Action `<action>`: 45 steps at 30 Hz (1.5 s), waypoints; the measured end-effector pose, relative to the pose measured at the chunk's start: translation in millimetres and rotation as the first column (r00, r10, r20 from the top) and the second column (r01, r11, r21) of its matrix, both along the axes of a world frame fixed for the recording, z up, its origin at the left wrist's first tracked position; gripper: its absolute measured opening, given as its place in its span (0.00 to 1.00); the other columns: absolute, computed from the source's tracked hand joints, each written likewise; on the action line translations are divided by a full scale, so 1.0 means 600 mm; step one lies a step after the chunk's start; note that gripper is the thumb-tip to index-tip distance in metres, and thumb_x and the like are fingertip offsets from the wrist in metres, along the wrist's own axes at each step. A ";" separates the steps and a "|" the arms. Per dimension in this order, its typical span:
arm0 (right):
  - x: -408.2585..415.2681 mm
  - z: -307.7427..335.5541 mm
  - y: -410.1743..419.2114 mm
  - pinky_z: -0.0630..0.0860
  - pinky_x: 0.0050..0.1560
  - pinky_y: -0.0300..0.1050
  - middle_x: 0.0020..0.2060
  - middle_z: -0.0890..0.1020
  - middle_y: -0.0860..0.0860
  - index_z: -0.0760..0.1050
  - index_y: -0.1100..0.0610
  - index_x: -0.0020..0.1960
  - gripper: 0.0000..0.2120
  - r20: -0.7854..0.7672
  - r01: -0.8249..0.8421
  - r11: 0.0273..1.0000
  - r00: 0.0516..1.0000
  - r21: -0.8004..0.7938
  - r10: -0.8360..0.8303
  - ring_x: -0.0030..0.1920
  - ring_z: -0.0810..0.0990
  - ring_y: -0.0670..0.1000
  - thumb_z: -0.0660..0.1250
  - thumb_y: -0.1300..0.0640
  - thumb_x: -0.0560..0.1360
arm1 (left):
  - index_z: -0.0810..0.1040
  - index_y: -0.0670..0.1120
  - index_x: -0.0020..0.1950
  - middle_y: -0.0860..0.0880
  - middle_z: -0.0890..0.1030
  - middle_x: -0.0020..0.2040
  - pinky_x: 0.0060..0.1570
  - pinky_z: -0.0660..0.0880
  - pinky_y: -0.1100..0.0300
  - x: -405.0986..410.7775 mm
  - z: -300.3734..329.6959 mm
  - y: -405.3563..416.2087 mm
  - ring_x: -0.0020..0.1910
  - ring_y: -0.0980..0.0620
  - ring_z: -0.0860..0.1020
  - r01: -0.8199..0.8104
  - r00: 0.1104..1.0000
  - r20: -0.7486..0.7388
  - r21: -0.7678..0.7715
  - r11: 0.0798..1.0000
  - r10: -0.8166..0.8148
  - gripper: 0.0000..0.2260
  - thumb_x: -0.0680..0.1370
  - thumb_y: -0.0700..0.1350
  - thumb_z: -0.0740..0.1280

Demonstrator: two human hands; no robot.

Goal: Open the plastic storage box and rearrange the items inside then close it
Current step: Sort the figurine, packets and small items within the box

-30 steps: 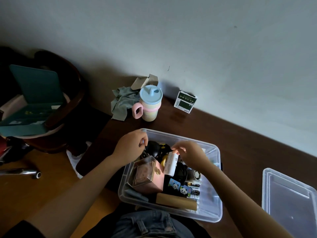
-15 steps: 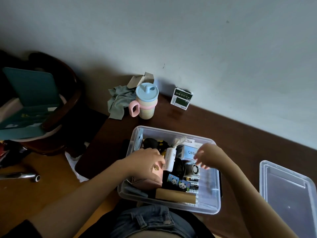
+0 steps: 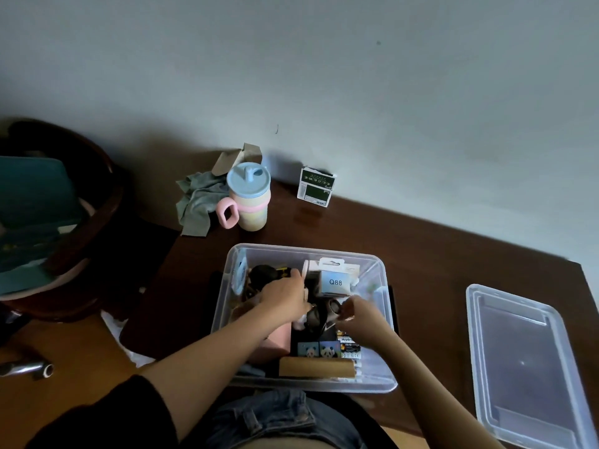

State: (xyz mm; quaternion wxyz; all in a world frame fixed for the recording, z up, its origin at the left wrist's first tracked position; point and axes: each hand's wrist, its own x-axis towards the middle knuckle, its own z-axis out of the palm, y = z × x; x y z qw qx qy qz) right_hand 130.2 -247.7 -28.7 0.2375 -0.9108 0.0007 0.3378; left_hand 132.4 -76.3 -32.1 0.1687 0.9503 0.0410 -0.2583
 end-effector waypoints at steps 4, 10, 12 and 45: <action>-0.010 -0.016 -0.003 0.79 0.52 0.50 0.49 0.80 0.54 0.69 0.60 0.55 0.18 -0.018 0.099 0.995 0.995 0.033 -0.098 0.49 0.80 0.52 0.70 0.51 0.73 | 0.67 0.39 0.63 0.46 0.81 0.53 0.39 0.70 0.57 0.001 -0.012 -0.019 0.51 0.44 0.80 0.016 1.000 0.003 0.088 0.996 -0.016 0.23 0.76 0.53 0.66; -0.007 -0.029 0.010 0.81 0.46 0.48 0.42 0.84 0.51 0.76 0.59 0.53 0.11 0.014 0.156 0.981 0.987 0.112 -0.159 0.40 0.83 0.50 0.67 0.56 0.73 | 0.72 0.45 0.39 0.44 0.81 0.44 0.35 0.68 0.59 0.007 -0.004 -0.012 0.46 0.44 0.80 -0.023 0.999 -0.035 -0.087 0.996 0.020 0.07 0.72 0.46 0.67; -0.011 -0.027 0.014 0.80 0.41 0.44 0.39 0.83 0.48 0.77 0.54 0.51 0.10 0.090 0.124 0.989 0.987 0.084 -0.132 0.39 0.82 0.48 0.68 0.53 0.71 | 0.66 0.46 0.32 0.45 0.77 0.34 0.30 0.66 0.59 0.002 0.000 -0.003 0.37 0.46 0.79 -0.033 0.999 -0.016 -0.186 0.982 0.031 0.10 0.71 0.44 0.65; -0.022 0.043 -0.020 0.65 0.31 0.34 0.30 0.76 0.44 0.76 0.46 0.47 0.11 0.259 -0.017 0.966 0.964 0.256 -0.051 0.30 0.71 0.41 0.74 0.47 0.67 | 0.82 0.52 0.54 0.66 0.81 0.48 0.53 0.72 0.72 -0.019 0.037 -0.019 0.51 0.66 0.79 0.230 0.951 0.310 -0.725 0.649 0.010 0.12 0.71 0.45 0.74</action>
